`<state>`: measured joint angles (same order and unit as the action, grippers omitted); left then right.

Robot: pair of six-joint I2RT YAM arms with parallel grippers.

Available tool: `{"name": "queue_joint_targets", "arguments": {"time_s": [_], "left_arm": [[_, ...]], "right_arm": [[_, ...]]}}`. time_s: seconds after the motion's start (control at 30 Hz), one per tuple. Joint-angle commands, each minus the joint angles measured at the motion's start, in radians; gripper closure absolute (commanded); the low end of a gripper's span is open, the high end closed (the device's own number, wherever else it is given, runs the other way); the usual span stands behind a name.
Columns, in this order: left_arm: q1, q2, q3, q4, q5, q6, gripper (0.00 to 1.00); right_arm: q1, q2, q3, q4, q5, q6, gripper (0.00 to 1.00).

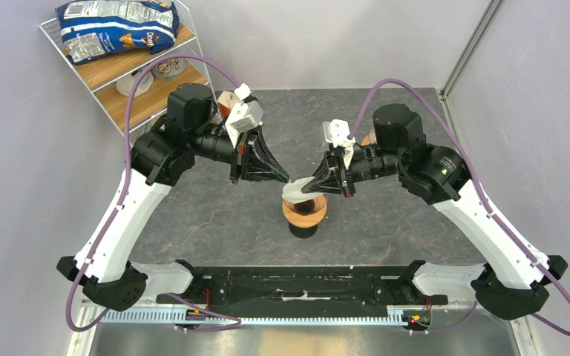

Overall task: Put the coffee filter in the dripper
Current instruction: Adjust the coffee filter.

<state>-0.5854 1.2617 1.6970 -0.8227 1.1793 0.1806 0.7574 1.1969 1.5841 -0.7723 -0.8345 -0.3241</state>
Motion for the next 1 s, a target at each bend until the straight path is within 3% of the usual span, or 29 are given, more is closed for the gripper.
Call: {"name": "queue_joint_targets", "arguments": {"time_s": [0.0, 0.97], "left_arm": [[-0.013, -0.007, 0.007, 0.003, -0.017, 0.025, 0.98], [-0.059, -0.002, -0.039, 0.095, -0.119, -0.055, 0.98]], "right_arm": [[0.009, 0.001, 0.024, 0.047, -0.009, 0.004, 1.00], [0.027, 0.016, -0.012, 0.129, 0.006, 0.050, 1.00]]}}
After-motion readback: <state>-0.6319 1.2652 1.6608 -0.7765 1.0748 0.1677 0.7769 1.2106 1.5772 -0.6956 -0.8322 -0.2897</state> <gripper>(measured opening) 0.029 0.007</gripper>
